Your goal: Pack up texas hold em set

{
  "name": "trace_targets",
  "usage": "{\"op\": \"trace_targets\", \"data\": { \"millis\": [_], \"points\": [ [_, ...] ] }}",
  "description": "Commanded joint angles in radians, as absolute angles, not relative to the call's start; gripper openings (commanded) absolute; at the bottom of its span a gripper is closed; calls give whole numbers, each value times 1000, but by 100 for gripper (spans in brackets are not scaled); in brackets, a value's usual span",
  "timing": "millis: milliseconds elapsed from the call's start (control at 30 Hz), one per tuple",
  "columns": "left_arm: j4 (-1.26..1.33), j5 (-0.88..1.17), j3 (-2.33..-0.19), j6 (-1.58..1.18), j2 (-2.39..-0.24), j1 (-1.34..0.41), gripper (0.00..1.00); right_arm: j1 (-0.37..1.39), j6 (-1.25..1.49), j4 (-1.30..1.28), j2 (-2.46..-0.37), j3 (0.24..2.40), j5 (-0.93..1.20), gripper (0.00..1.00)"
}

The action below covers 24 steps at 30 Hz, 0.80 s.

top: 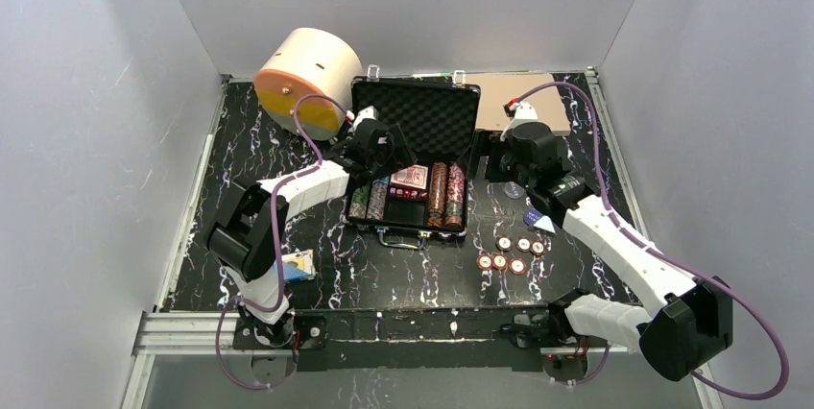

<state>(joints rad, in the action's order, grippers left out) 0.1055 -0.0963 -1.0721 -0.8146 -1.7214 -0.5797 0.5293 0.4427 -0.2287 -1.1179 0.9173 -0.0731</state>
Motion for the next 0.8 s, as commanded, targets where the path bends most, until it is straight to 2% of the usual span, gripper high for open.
{"op": "trace_targets", "data": {
  "millis": [0,100,167,267,500,667,767],
  "points": [
    [12,-150,-1109,-762,-1708,-589,75,524,446,-178,-1092,900,-63,93],
    [10,-163,-1114,-744,-1735,-596,64,524,445,-182,-1098,899,-61,93],
    [25,-152,-1119,-724,-1757,-599,52,524,443,-189,-1102,899,-56,93],
    [20,-164,-1140,-696,-1787,-605,44,525,443,-197,-1104,899,-55,93],
    [12,-179,-1174,-649,-1847,-609,45,524,436,-191,-1101,896,-55,93],
    [21,-144,-1183,-627,-1838,-609,41,525,434,-197,-1101,902,-67,92],
    [11,-172,-1198,-606,-1777,-609,46,524,447,-206,-1108,916,-82,93]
  ]
}}
